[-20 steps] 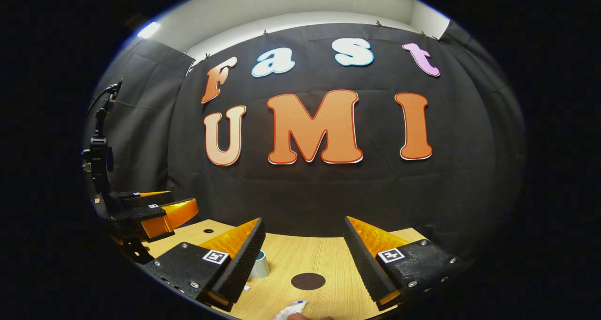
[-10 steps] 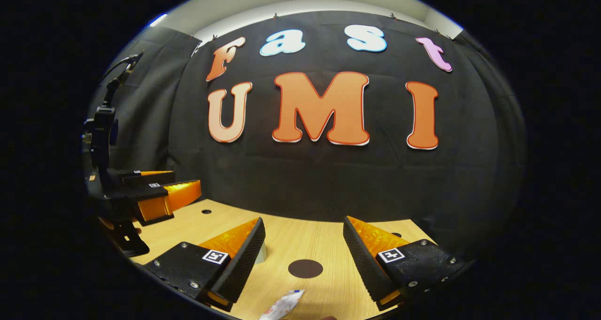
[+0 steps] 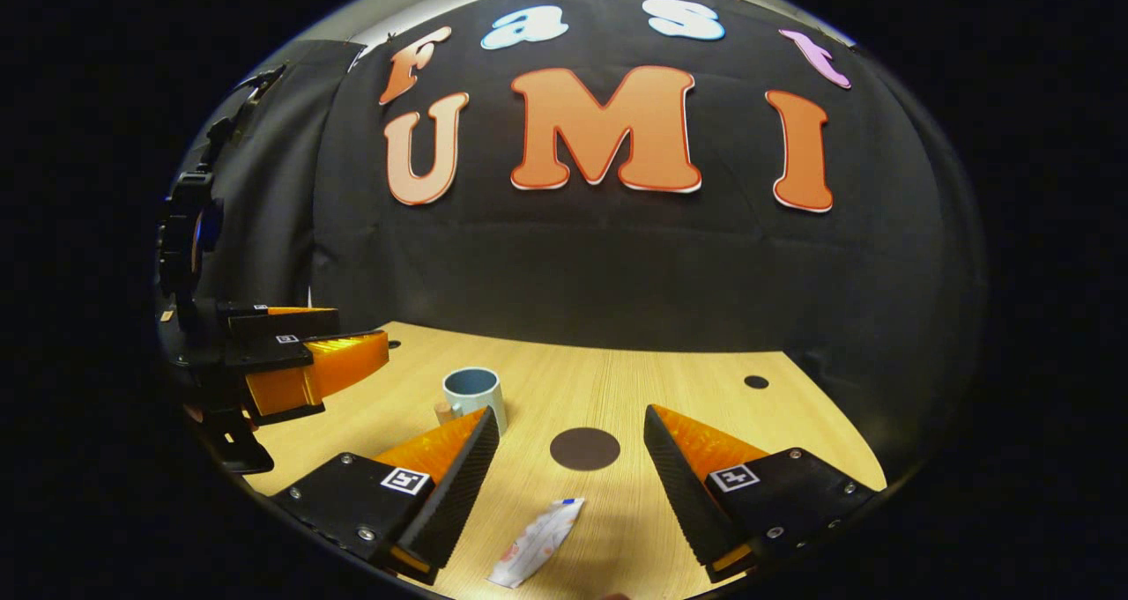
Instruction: Put the toothbrush and toothpaste on the desktop into the cup, then pick up the cup and place it on the coaster on the desktop.
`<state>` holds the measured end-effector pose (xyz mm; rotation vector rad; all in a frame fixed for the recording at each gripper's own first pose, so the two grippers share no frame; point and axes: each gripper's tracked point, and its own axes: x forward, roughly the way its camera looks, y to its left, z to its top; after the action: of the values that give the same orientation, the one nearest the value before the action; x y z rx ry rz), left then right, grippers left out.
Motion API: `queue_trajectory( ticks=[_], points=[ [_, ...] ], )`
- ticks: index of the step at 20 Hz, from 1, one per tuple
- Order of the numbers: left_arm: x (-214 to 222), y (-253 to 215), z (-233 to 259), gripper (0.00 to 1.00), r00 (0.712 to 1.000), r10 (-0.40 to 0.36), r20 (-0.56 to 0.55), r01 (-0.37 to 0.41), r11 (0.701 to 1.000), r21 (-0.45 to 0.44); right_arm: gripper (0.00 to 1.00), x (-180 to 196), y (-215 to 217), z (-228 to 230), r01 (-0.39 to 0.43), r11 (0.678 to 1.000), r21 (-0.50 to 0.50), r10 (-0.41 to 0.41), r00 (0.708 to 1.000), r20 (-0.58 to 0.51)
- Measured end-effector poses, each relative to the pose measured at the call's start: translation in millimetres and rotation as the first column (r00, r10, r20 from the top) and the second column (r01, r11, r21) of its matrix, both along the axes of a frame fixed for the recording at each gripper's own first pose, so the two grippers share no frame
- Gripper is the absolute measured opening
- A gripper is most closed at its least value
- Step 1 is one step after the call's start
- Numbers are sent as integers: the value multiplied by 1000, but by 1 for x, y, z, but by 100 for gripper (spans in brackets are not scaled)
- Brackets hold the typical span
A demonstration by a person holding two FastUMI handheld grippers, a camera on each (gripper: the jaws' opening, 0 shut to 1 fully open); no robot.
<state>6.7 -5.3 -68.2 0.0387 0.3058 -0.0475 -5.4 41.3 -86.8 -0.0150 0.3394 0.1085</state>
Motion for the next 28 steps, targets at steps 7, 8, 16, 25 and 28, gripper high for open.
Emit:
queue_trajectory(
  ticks=[7,8,16,25,28],
  points=[
    [-12,-10,-63,97,975,-32,-221,26,999,-34,94,-16,12,-75,-10,1000,0,10,973,-233],
    [-14,-11,-67,97,968,-35,-247,27,999,-37,92,-17,14,-82,-14,1000,-5,13,967,-255],
    [-28,-17,-119,97,915,-39,-401,30,999,-30,80,-27,25,-141,-11,1000,-11,5,906,-423],
    [-43,-26,-175,97,824,-28,-567,2,999,-46,67,-28,33,-167,6,1000,11,0,873,-487],
    [-43,-25,-181,88,802,-16,-597,-11,999,-42,63,-28,38,-167,-23,1000,18,29,877,-480]
  ],
)
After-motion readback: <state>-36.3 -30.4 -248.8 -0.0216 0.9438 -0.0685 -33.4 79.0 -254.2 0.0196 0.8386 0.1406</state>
